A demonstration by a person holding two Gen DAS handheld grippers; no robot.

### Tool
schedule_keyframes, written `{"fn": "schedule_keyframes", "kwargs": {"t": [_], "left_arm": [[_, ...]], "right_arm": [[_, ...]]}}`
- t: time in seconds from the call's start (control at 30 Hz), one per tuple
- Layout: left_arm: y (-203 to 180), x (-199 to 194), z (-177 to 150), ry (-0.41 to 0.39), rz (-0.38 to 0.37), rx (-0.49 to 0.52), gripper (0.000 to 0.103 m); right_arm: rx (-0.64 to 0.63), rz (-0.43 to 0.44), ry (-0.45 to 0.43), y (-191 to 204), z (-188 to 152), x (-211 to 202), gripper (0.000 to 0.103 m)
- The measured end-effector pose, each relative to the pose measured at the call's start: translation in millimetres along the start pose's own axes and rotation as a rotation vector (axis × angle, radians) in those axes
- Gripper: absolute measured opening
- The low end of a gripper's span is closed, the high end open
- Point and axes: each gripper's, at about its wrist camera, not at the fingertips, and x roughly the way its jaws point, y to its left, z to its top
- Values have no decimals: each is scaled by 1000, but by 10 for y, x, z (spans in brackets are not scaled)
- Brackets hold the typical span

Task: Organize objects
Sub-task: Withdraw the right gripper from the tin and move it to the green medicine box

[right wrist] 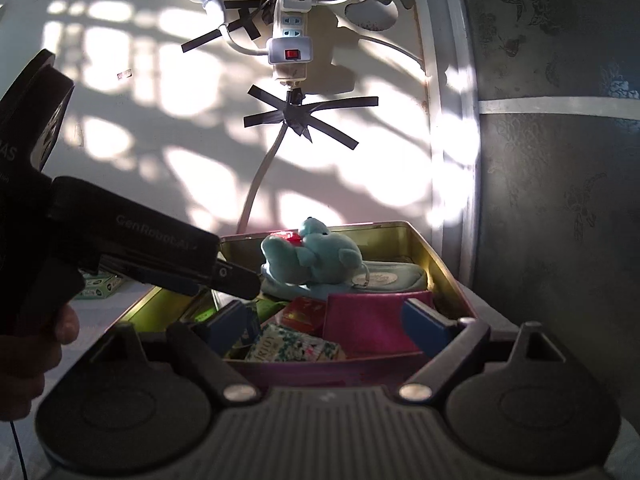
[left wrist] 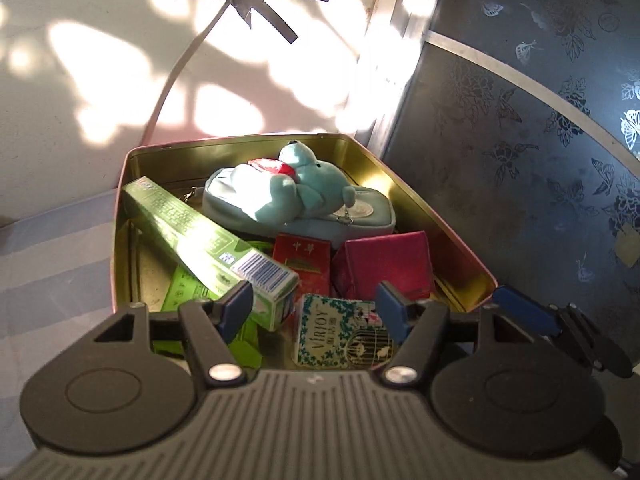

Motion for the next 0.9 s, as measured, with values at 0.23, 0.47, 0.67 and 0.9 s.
{"fn": "schedule_keyframes", "kwargs": {"t": [0.23,0.47,0.67,0.9], "left_arm": [[-63,-386,-508,-27,94,110,70],[-132,-498,-951,4,125,173,70],[-85,-502,-1155,18,184,191,70],[81,-574,-1283,10,236,174,70]], "right_arm": [[178,-19,-20,-37,-359,-546,87],[283,-18,67,-71,-735,-738,85],[296,-12,104,-7,-849,-803,84],[278,1,140,180,-897,-780,83]]}}
